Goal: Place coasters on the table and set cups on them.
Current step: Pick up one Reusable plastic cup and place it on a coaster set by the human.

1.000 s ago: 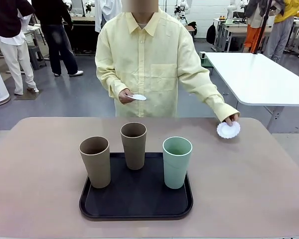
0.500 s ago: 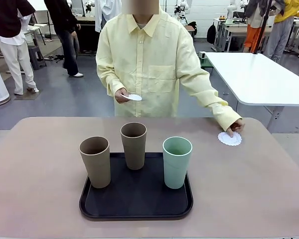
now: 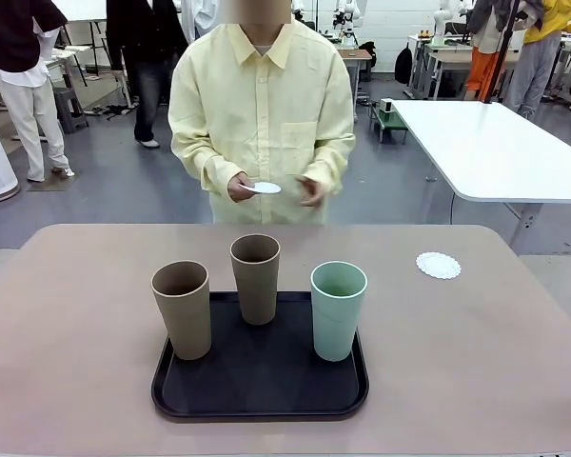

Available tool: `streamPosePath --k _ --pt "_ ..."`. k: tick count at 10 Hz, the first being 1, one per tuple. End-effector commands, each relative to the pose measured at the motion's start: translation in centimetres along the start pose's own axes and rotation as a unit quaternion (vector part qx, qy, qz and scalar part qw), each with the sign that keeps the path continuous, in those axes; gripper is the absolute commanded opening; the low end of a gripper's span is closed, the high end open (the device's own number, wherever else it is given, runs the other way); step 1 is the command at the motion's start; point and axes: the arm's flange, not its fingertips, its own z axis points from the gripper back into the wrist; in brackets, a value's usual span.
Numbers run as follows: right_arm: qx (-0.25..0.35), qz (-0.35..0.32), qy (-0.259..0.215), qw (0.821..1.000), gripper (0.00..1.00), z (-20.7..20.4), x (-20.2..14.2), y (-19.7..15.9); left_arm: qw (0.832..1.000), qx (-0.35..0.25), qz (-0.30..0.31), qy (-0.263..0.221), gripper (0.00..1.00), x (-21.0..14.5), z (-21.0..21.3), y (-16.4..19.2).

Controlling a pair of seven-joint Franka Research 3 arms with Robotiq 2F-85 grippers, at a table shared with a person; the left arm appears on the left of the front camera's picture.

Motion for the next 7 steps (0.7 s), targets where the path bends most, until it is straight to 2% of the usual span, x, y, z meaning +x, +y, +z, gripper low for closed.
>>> streamPosePath --k 1,2,3,4,5,6,7 --pt "0.0 0.0 0.0 1.0 1.0 0.0 0.0 0.0 1.0 -0.008 -0.001 -0.004 1.0 0.0 0.1 0.0" --pt "-0.069 0.125 0.004 0.99 1.0 -0.3 1.7 2.3 1.0 -0.008 -0.001 -0.004 1.0 0.0 0.1 0.0" --pt "-0.134 0.206 0.011 0.969 1.0 -1.6 3.9 4.4 1.0 -0.008 -0.001 -0.004 1.0 0.0 0.1 0.0" --pt "-0.176 0.264 0.022 0.948 1.0 -3.6 6.2 6.5 1.0 -0.008 -0.001 -0.004 1.0 0.0 0.1 0.0" --pt "-0.2 0.317 0.053 0.926 1.0 -6.3 7.9 8.3 1.0 -0.008 -0.001 -0.004 1.0 0.0 0.1 0.0" --pt "-0.22 0.374 0.088 0.897 1.0 -9.5 8.8 9.9 1.0 -0.008 -0.001 -0.004 1.0 0.0 0.1 0.0" --pt "-0.227 0.447 0.144 0.853 1.0 -13.4 9.0 11.4 1.0 -0.008 -0.001 -0.004 1.0 0.0 0.1 0.0"
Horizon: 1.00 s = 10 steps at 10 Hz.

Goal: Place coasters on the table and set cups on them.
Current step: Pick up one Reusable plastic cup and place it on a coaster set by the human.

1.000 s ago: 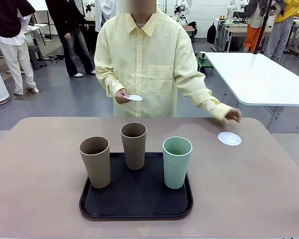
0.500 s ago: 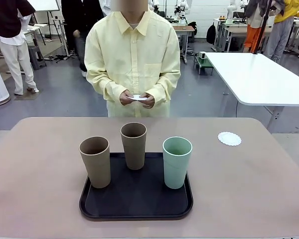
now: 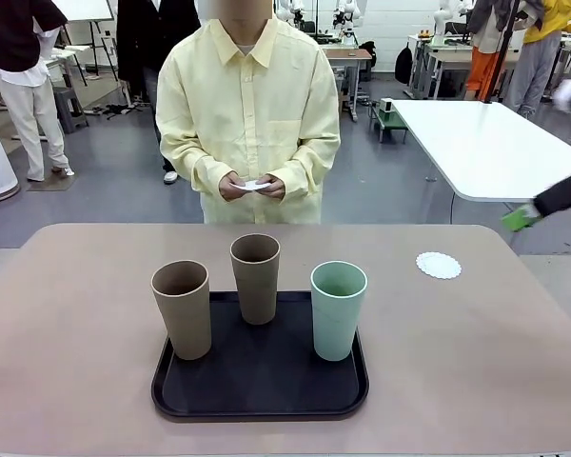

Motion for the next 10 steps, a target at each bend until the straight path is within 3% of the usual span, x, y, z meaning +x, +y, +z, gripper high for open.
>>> streamPosePath --k 1,3,5,6,7,10 --pt "-0.011 0.13 0.049 0.99 1.0 -4.6 2.0 0.7 1.0 -0.007 -0.002 -0.004 1.0 0.0 0.1 -0.1" --pt "0.013 0.186 0.086 0.979 1.0 -7.7 3.2 2.4 1.0 -0.007 -0.002 -0.004 1.0 0.0 0.1 -0.1" --pt "0.028 0.218 0.092 0.971 1.0 -10.5 3.5 3.3 1.0 -0.007 -0.002 -0.004 1.0 0.0 0.1 -0.1" --pt "0.04 0.198 0.076 0.976 1.0 -10.7 3.2 3.5 1.0 -0.007 -0.002 -0.004 1.0 0.0 0.1 -0.1" --pt "0.029 0.199 0.099 0.975 1.0 -9.8 4.0 4.3 1.0 -0.007 -0.002 -0.004 1.0 0.0 0.1 -0.1" --pt "0.032 0.201 0.096 0.974 1.0 -10.2 3.9 4.2 1.0 -0.007 -0.002 -0.004 1.0 0.0 0.1 -0.1"
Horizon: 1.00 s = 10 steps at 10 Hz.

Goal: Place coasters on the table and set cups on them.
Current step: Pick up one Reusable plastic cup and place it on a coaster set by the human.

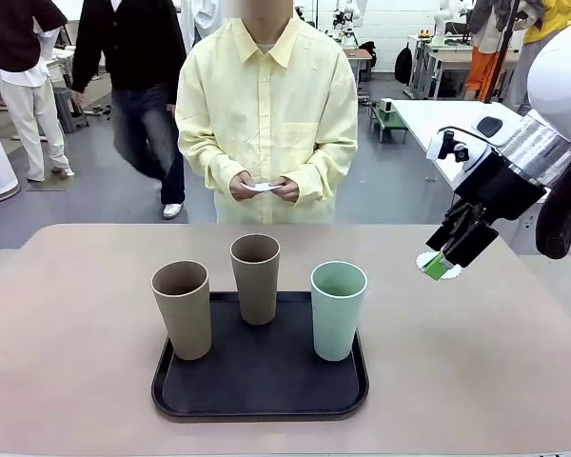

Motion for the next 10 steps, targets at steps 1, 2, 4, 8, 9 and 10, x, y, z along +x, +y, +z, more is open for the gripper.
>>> streamPosePath --k 1,2,4,8,9,10 --pt "0.063 0.09 -0.124 0.986 1.0 -0.4 -2.1 -1.7 1.0 -0.007 -0.002 -0.004 1.0 0.0 0.1 -0.1" --pt "0.09 0.126 -0.198 0.968 1.0 -1.8 -4.8 -4.1 1.0 -0.007 -0.002 -0.004 1.0 0.0 0.1 -0.1" --pt "0.117 0.142 -0.27 0.945 1.0 -4.2 -7.8 -6.6 1.0 -0.007 -0.002 -0.004 1.0 0.0 0.1 -0.1" --pt "0.169 0.16 -0.307 0.923 1.0 -10.0 -9.7 -7.8 1.0 -0.007 -0.002 -0.004 1.0 0.0 0.1 -0.1" --pt "0.167 0.148 -0.3 0.927 1.0 -11.2 -9.6 -7.6 1.0 -0.007 -0.002 -0.004 1.0 0.0 0.1 -0.1" --pt "0.158 0.14 -0.3 0.93 1.0 -12.2 -9.3 -7.2 1.0 -0.007 -0.002 -0.004 1.0 0.0 0.1 -0.1"
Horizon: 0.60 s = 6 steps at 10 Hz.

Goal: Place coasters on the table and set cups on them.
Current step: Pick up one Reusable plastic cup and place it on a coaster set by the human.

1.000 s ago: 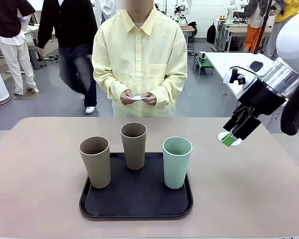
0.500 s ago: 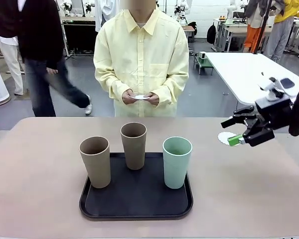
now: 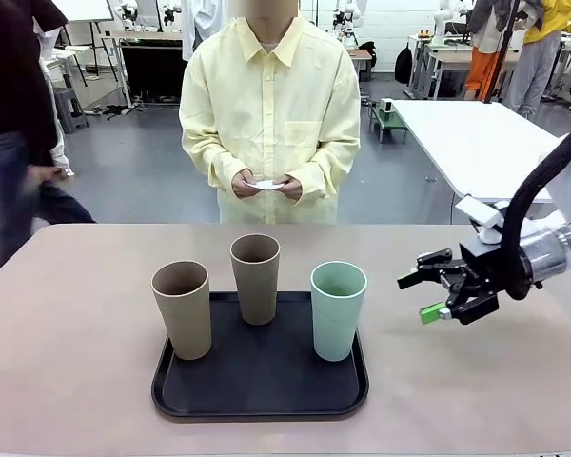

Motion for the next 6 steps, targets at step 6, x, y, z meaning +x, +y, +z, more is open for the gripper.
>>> streamPosePath --k 6 --pt "-0.069 0.009 0.022 0.997 1.0 -3.1 0.1 -0.4 1.0 -0.007 -0.002 -0.004 1.0 0.0 0.1 -0.1"
